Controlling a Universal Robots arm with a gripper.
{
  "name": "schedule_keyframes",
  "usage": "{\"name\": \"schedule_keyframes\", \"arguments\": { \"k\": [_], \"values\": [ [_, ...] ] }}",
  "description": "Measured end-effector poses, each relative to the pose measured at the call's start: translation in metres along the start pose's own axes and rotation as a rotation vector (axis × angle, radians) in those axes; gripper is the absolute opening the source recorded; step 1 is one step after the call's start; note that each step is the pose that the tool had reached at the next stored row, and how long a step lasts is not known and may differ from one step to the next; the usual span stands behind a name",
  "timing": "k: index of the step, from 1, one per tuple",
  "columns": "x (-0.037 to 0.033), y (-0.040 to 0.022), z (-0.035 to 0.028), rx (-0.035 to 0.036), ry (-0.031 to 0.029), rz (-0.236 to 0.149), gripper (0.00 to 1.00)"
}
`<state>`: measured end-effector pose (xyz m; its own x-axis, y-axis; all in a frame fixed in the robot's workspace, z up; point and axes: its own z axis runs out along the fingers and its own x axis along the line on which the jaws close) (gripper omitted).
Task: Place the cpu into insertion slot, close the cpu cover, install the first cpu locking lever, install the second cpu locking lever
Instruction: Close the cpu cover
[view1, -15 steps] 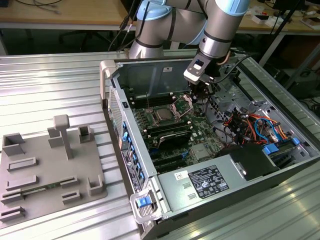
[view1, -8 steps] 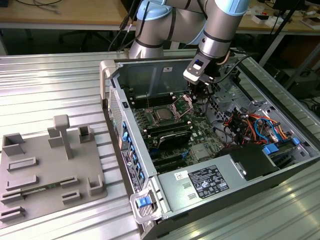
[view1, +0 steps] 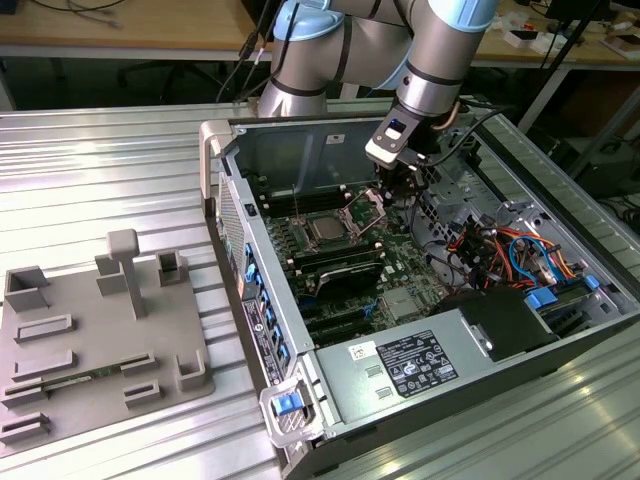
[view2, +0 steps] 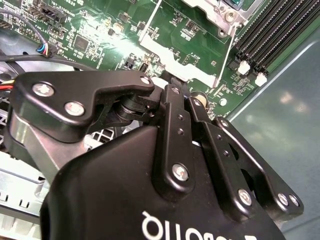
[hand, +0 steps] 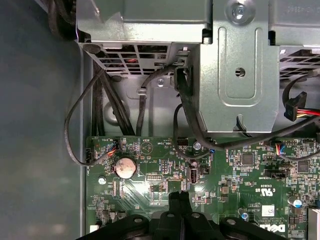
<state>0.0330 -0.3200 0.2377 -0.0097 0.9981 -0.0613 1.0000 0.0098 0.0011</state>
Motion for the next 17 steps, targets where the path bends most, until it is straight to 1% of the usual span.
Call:
{"name": "schedule_keyframes", "arguments": {
  "k": [3, 11, 17],
  "values": [
    [0.0000, -0.0015, 0.0000, 0.0000, 0.0000, 0.000, 0.11],
    [0.0000, -0.0032, 0.0000, 0.0000, 0.0000, 0.000, 0.11],
    [0.0000, -0.0061, 0.0000, 0.0000, -0.0001, 0.000, 0.11]
  ]
}}
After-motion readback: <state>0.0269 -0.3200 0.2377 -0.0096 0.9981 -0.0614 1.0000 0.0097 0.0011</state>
